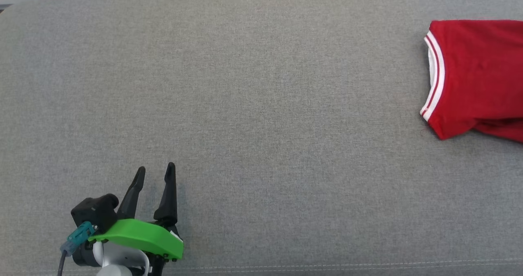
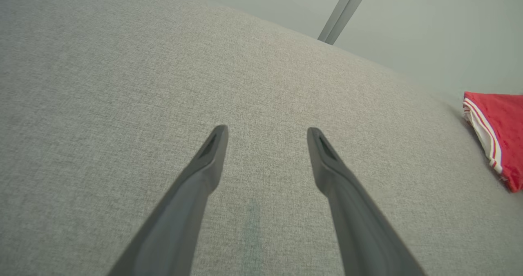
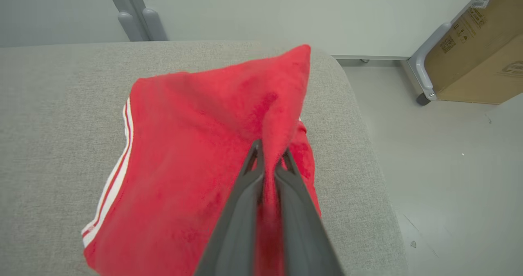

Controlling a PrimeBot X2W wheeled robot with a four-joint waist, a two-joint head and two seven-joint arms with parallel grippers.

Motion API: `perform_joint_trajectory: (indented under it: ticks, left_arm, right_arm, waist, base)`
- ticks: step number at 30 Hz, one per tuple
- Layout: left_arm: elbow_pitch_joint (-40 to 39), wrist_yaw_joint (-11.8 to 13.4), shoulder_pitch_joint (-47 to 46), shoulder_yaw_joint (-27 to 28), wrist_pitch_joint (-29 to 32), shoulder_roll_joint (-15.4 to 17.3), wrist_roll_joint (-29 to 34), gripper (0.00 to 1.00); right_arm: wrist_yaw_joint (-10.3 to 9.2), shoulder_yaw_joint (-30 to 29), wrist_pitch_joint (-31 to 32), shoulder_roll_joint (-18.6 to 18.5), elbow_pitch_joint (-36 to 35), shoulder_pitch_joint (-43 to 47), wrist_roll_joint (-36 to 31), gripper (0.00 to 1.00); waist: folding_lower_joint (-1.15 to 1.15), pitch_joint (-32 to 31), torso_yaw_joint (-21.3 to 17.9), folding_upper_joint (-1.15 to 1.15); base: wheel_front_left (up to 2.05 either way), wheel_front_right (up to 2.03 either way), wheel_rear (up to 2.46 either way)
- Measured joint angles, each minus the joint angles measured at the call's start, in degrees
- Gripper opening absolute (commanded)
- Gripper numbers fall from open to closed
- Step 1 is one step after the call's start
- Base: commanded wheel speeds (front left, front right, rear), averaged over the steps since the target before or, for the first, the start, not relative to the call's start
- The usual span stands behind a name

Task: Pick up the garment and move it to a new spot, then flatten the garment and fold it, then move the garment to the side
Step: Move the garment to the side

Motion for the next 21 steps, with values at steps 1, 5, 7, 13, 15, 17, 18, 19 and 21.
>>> perform_joint_trajectory:
  ticks: [1,5,7,13,15,17,18,19,21]
  left_arm:
    - [-0.1,0.0,-0.2,0.0,0.2,0.1,0.3,1.00]
    - [-0.4,0.0,-1.0,-0.3,1.0,0.6,0.9,1.00]
    - [-0.6,0.0,-1.0,-0.2,1.5,1.0,1.2,1.00]
    - [-1.9,0.0,-1.1,-0.2,2.4,1.7,2.0,1.00]
    - [-2.1,0.0,-1.4,-0.2,2.6,1.7,2.1,1.00]
    - [-2.2,0.0,-2.0,-0.2,2.6,1.7,2.3,1.00]
    - [-2.3,0.0,-2.2,-0.2,2.9,1.8,2.3,1.00]
    - [-2.2,0.0,-2.4,-0.2,3.0,1.8,2.4,1.00]
    - [-2.3,0.0,-2.8,-0.2,3.0,1.8,2.4,1.00]
  right_arm:
    - [-0.45,0.0,-0.4,-0.1,0.7,0.4,-0.4,0.00]
    - [-3.01,-0.2,-2.6,-0.6,3.7,1.9,-1.7,0.00]
    - [-3.88,-0.2,-3.6,-0.8,4.2,1.9,-3.0,0.00]
    - [-5.53,0.1,-6.6,-0.9,5.5,1.6,-5.7,0.02]
    - [-6.71,0.4,-7.8,-0.9,6.5,1.1,-7.7,0.40]
    - [-7.46,0.5,-8.3,-0.9,8.1,0.7,-9.1,1.00]
    - [-7.48,0.8,-8.5,-0.9,8.9,0.6,-9.9,1.00]
    - [-7.77,1.0,-9.3,-0.9,9.6,0.6,-10.7,1.00]
    - [-7.83,1.1,-10.0,-0.5,10.5,0.6,-11.2,1.00]
  waist:
    - [0.00,0.3,0.0,0.00]
    - [0.00,2.0,0.6,0.00]
    - [0.00,2.6,0.9,0.00]
    - [0.00,4.7,1.7,0.00]
    - [0.00,5.4,1.9,0.00]
    - [0.00,6.0,2.0,0.00]
    - [0.00,6.3,2.1,0.00]
    - [0.00,6.5,2.1,0.00]
    - [0.00,6.7,2.2,0.00]
  base:
    - [0.00,0.00,0.00]
    - [0.00,0.00,0.00]
    - [0.00,0.00,0.00]
    - [0.00,0.00,0.00]
    - [0.00,0.00,0.00]
    - [0.00,0.00,0.00]
    - [0.00,0.00,0.00]
    - [0.00,0.00,0.00]
    - [0.00,0.00,0.00]
